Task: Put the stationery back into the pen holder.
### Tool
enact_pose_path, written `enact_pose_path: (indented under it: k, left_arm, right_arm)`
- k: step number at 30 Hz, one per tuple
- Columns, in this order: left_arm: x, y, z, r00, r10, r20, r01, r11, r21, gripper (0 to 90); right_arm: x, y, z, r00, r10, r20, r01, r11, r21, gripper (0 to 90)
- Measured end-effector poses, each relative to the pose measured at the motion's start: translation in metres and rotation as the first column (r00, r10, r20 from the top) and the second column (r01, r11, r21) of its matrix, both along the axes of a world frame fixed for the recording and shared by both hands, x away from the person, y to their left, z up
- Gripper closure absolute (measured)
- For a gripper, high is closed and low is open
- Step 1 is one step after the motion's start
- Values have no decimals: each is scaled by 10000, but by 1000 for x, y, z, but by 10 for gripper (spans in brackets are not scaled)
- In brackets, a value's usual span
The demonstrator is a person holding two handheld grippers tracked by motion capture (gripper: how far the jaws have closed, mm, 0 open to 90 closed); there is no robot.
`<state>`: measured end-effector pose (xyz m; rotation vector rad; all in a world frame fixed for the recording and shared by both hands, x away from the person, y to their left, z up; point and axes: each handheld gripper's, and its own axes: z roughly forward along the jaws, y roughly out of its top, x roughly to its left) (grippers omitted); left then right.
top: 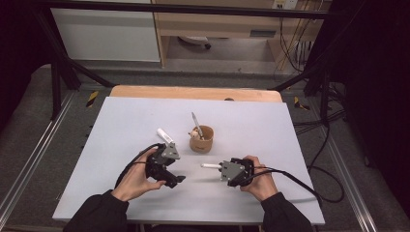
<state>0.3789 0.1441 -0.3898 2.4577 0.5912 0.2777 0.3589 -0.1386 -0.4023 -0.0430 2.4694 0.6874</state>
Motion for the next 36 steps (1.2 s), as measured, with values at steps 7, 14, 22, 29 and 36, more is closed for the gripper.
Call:
enact_pose_path:
  k: [7,14,22,29,36]
  left_arm:
    - [-2,38,-6,9931,1158,169,-1151,9926,-388,89]
    - [-5,67,-13,9778,2080,251,-2050,9746,-906,69]
    - [-12,91,-20,9668,2544,257,-2486,9587,-1380,69]
    - [-15,105,-26,9544,2969,308,-2885,9440,-1602,69]
    - [-18,117,-31,9459,3231,287,-3134,9333,-1752,69]
  right_arm:
    - [5,-8,1,9938,-826,-746,891,9920,893,789]
    - [11,-13,4,9760,-1642,-1428,1904,9622,1949,790]
    - [17,-15,11,9450,-2442,-2178,3063,8941,3268,789]
    - [26,-16,18,9058,-2939,-3051,4120,7791,4726,790]
    - [37,-16,23,8696,-3237,-3729,4900,6588,5708,790]
